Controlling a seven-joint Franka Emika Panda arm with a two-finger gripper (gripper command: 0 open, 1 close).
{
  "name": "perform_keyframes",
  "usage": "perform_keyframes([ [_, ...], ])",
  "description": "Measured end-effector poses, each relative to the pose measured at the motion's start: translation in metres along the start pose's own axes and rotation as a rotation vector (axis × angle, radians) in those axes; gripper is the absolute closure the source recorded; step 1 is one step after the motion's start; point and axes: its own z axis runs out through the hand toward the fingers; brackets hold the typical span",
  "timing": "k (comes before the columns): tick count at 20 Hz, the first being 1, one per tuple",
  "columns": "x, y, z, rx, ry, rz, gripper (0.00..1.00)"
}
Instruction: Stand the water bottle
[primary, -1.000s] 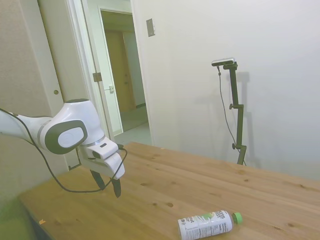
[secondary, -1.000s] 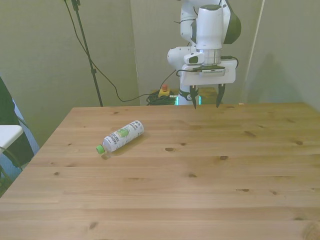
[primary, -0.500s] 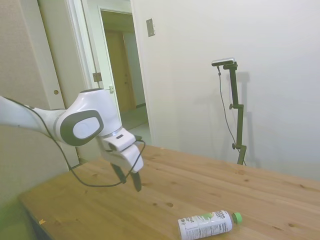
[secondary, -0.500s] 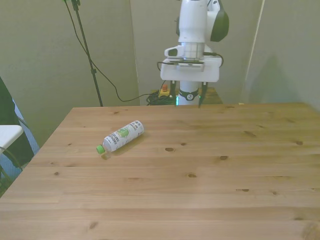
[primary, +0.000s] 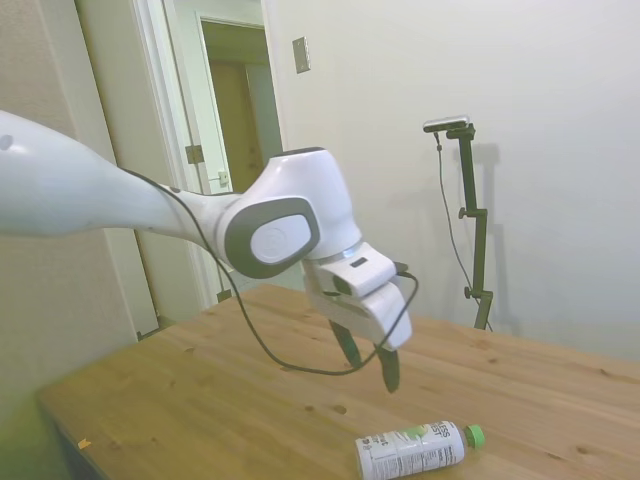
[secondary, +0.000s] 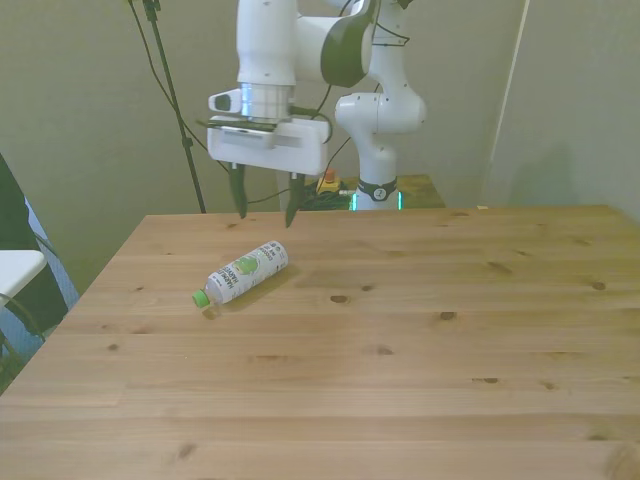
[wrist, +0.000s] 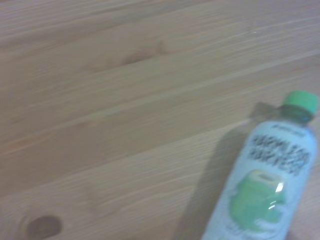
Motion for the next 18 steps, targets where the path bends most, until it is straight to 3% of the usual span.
perform_keyframes([
  [9, 0.065, -0.029, 0.056, -0.018, -0.007, 0.072, 0.0],
  [18, 0.092, -0.023, 0.094, -0.052, -0.015, 0.12, 0.0],
])
